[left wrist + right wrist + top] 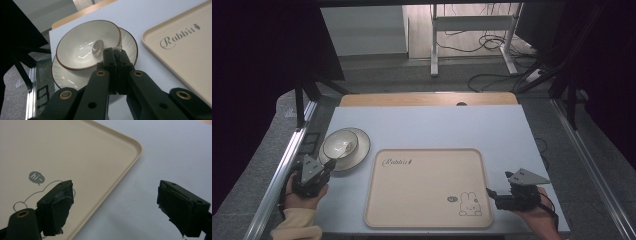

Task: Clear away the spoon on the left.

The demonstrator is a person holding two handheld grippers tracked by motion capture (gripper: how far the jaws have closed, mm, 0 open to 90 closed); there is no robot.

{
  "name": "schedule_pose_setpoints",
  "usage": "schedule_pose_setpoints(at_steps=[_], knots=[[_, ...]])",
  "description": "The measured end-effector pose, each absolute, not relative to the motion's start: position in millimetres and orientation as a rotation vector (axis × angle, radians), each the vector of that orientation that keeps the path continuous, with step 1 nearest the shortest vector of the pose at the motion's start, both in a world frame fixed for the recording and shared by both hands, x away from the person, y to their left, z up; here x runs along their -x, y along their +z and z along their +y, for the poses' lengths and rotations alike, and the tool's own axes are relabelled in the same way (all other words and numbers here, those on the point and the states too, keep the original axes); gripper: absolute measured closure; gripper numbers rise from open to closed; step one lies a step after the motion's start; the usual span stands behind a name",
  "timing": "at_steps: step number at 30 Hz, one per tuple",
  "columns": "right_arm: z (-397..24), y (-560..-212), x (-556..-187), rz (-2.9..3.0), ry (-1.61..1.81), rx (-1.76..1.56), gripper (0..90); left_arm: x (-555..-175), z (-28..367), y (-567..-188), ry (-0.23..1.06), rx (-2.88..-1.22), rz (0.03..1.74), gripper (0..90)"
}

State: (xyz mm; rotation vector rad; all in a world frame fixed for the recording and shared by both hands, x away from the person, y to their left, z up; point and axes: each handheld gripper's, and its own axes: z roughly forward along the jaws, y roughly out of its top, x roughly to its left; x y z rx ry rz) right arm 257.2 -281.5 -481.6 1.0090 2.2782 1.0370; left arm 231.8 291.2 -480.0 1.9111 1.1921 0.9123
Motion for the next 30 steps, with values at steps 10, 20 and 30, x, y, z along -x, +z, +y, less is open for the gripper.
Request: schedule_pose_setpoints(at_steps=[10,20,30], knots=[[-281,-482,-258,2.280,1.034,-1.006,14.0,-232,293,-478,0.926,-1.887,1.192,90.0],[-282,-482,-257,2.277,1.036,-1.005,14.1,-229,296,-472,0.964,-1.840,1.191,90.0],[-282,-482,-257,2.272,1.036,-0.998,14.0,-224,296,-465,1.003,-1.790,1.175,90.0]])
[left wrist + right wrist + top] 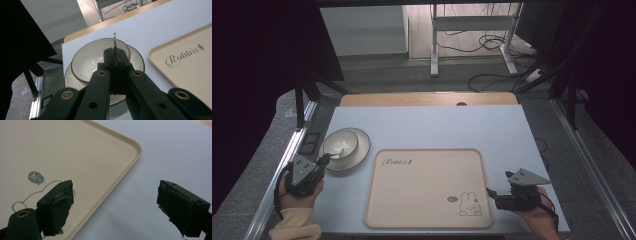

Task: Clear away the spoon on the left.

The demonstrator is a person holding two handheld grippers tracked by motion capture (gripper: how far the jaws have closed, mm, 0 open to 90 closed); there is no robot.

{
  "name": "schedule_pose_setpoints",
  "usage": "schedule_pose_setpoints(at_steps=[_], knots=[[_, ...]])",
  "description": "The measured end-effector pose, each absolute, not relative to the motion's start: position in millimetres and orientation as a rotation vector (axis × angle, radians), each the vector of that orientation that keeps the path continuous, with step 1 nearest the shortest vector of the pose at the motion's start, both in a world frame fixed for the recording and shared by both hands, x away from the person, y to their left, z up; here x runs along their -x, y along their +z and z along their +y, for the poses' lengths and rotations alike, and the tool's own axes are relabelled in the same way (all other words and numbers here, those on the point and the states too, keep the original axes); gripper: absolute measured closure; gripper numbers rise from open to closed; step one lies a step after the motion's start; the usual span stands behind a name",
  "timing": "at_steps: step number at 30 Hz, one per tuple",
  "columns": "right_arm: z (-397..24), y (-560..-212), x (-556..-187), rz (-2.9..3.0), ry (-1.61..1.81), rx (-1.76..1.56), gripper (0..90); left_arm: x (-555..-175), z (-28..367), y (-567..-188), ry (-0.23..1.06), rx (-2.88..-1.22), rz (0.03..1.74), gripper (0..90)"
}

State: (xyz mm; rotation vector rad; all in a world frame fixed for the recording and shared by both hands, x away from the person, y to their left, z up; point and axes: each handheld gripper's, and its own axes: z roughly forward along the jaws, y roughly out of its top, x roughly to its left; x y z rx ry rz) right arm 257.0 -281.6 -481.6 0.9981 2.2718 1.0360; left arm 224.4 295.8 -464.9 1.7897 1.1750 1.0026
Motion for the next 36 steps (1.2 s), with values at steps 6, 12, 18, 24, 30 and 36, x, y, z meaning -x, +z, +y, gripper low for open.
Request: schedule_pose_setpoints(at_steps=[6,12,18,24,30,36], knots=[[-282,-481,-257,2.269,1.037,-0.995,14.1,-222,296,-461,1.032,-1.760,1.170,90.0],[-281,-481,-257,2.263,1.038,-0.993,14.0,-223,297,-454,1.051,-1.730,1.154,90.0],[-281,-481,-256,2.262,1.036,-0.989,14.0,-222,291,-441,1.072,-1.719,1.104,90.0],[-281,-481,-256,2.262,1.034,-0.986,14.0,-218,286,-434,1.076,-1.719,1.075,90.0],[-282,-481,-257,2.262,1.033,-0.988,14.0,-213,278,-425,1.078,-1.723,1.034,90.0],[-282,-481,-256,2.262,1.031,-0.989,14.0,-210,269,-420,1.056,-1.730,0.991,90.0]])
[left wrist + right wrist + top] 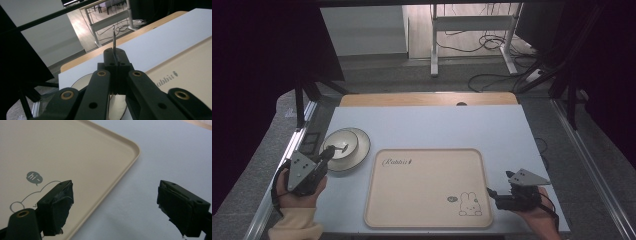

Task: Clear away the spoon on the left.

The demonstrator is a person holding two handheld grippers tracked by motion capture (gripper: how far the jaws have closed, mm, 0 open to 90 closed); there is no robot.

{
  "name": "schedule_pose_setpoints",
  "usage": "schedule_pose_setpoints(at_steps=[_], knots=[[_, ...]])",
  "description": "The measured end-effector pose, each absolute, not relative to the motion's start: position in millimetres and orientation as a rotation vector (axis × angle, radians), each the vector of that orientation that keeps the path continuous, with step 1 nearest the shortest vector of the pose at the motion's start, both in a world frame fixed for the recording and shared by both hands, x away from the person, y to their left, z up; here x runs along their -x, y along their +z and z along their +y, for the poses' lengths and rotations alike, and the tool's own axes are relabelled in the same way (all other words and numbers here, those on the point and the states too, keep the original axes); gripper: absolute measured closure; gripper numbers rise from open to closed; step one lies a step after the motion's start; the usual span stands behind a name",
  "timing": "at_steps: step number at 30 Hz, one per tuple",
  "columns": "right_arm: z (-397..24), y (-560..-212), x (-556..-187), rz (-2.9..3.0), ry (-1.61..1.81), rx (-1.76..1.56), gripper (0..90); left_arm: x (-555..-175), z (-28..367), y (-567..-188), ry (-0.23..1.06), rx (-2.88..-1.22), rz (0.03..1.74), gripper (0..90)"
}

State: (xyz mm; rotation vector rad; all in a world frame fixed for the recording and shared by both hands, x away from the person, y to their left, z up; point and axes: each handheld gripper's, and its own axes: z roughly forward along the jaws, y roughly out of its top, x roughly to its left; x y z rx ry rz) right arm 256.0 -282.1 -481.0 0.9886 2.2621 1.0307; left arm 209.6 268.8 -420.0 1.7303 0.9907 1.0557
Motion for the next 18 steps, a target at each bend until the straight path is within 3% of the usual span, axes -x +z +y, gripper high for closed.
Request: schedule_pose_setpoints(at_steps=[18], knots=[[-282,-481,-256,2.262,1.025,-0.985,14.0,-208,254,-417,1.008,-1.752,0.931,90.0]])
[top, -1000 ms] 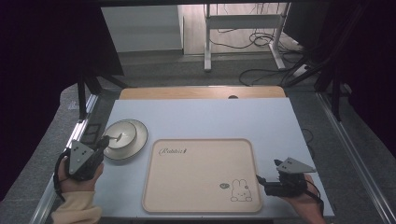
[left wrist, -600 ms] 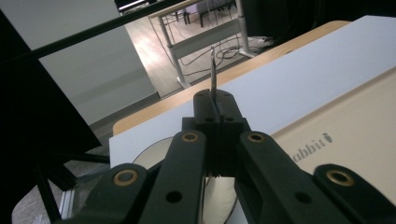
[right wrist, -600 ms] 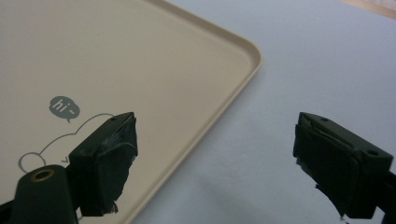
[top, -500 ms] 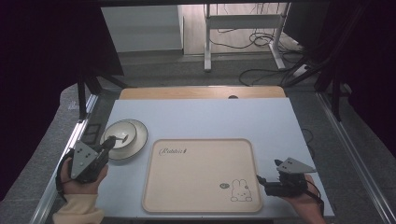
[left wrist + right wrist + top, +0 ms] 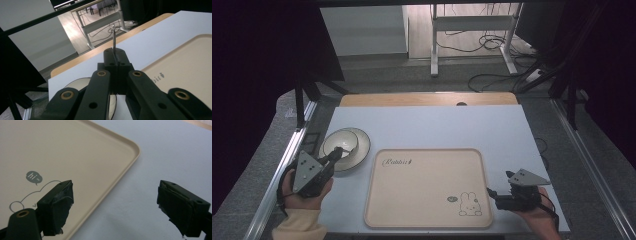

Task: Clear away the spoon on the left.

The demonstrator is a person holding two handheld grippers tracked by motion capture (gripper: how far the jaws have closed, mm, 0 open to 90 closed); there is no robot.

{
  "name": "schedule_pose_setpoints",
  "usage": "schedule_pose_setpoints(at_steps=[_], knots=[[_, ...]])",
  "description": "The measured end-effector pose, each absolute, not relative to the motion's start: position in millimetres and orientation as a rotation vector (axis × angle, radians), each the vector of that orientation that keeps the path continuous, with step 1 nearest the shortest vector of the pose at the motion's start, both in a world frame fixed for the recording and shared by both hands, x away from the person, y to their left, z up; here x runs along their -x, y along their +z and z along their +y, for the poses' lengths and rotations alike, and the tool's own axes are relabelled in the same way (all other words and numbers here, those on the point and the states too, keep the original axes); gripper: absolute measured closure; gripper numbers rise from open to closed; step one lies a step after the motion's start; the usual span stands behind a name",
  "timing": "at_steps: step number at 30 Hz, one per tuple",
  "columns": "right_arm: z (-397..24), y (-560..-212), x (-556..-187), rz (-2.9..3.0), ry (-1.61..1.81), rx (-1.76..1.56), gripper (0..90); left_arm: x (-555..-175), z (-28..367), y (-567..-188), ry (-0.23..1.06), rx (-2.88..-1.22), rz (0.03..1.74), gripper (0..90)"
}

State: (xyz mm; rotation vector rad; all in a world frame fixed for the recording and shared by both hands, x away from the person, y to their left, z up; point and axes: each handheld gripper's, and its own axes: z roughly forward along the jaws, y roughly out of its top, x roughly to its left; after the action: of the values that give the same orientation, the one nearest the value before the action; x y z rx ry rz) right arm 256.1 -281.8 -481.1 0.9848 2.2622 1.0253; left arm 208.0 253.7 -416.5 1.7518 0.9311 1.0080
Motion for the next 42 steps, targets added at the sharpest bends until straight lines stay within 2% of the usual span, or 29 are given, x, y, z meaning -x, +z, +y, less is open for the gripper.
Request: schedule_pose_setpoints(at_steps=[24,42], knots=[[-282,-481,-256,2.263,1.025,-0.985,14.1,-225,229,-412,0.948,-1.759,0.878,90.0],[-283,-481,-256,2.264,1.021,-0.984,14.1,-242,195,-417,0.897,-1.844,0.793,90.0]])
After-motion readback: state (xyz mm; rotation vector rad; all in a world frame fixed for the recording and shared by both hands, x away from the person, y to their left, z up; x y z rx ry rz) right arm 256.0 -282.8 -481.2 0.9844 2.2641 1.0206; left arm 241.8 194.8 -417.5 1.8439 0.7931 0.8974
